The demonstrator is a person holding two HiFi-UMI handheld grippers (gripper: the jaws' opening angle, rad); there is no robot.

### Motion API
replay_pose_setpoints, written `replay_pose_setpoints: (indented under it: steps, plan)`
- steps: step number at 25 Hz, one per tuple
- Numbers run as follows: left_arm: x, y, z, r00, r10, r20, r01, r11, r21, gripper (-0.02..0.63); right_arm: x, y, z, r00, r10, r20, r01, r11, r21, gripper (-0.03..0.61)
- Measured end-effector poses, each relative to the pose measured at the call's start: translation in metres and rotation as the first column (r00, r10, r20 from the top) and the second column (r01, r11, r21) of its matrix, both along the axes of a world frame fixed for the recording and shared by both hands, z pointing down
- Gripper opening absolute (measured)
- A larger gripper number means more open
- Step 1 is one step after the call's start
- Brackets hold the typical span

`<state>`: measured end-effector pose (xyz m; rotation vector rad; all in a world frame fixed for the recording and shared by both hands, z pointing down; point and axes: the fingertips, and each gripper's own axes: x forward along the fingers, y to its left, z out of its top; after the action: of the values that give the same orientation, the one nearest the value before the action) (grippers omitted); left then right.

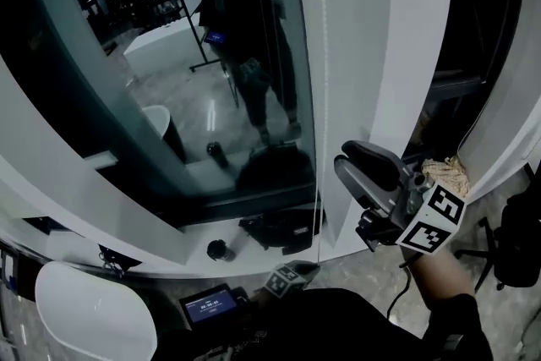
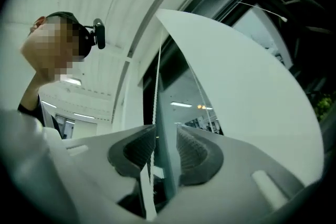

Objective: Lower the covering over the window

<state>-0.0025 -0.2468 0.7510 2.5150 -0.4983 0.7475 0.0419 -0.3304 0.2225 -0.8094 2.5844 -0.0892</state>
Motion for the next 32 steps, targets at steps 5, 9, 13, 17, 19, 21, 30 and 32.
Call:
replay_pose_setpoints:
  steps: [5, 9, 13, 17, 19, 21, 30, 32]
  plan:
    - [0.006, 0.012, -0.001, 1.000, 0.009, -0.025, -0.009, 1.000, 0.000, 0.005, -0.032, 0.001, -0.081, 0.996, -0.064, -0.058, 0.069, 0.993, 0.098, 0.137]
    - [0.008, 0.011, -0.003, 0.999, -0.007, -0.037, 0.007, 1.000, 0.000, 0.004, -0.038, -0.004, -0.097, 0.960, 0.168, -0.226, -0.105, 0.959, 0.264, 0.018]
    - [0.001, 0.006, -0.012, 0.991, -0.035, -0.128, 0.031, 0.999, -0.032, 0.005, -0.037, 0.003, -0.071, 0.768, 0.511, -0.387, -0.224, 0.780, 0.585, 0.015]
    - [-0.038, -0.019, -0.047, 0.912, -0.253, -0.323, 0.227, 0.967, -0.115, 0.008, -0.041, -0.006, 0.024, 0.587, 0.554, -0.591, -0.146, 0.790, 0.596, 0.014]
    - [-0.074, -0.037, -0.061, 0.840, -0.388, -0.379, 0.365, 0.921, -0.136, 0.008, -0.038, -0.008, 0.061, 0.582, 0.528, -0.618, -0.153, 0.818, 0.555, 0.015]
    - [-0.112, -0.050, -0.082, 0.774, -0.490, -0.402, 0.482, 0.867, -0.130, 0.009, -0.031, -0.014, 0.085, 0.592, 0.511, -0.623, -0.187, 0.839, 0.510, 0.015]
    - [-0.290, -0.063, -0.114, 0.414, -0.719, -0.559, 0.809, 0.572, -0.135, 0.080, -0.014, -0.025, 0.103, 0.668, 0.467, -0.579, -0.281, 0.879, 0.385, 0.015]
    - [-0.306, -0.059, -0.117, 0.407, -0.709, -0.576, 0.801, 0.580, -0.148, 0.155, -0.013, -0.028, 0.102, 0.682, 0.457, -0.570, -0.291, 0.886, 0.362, 0.015]
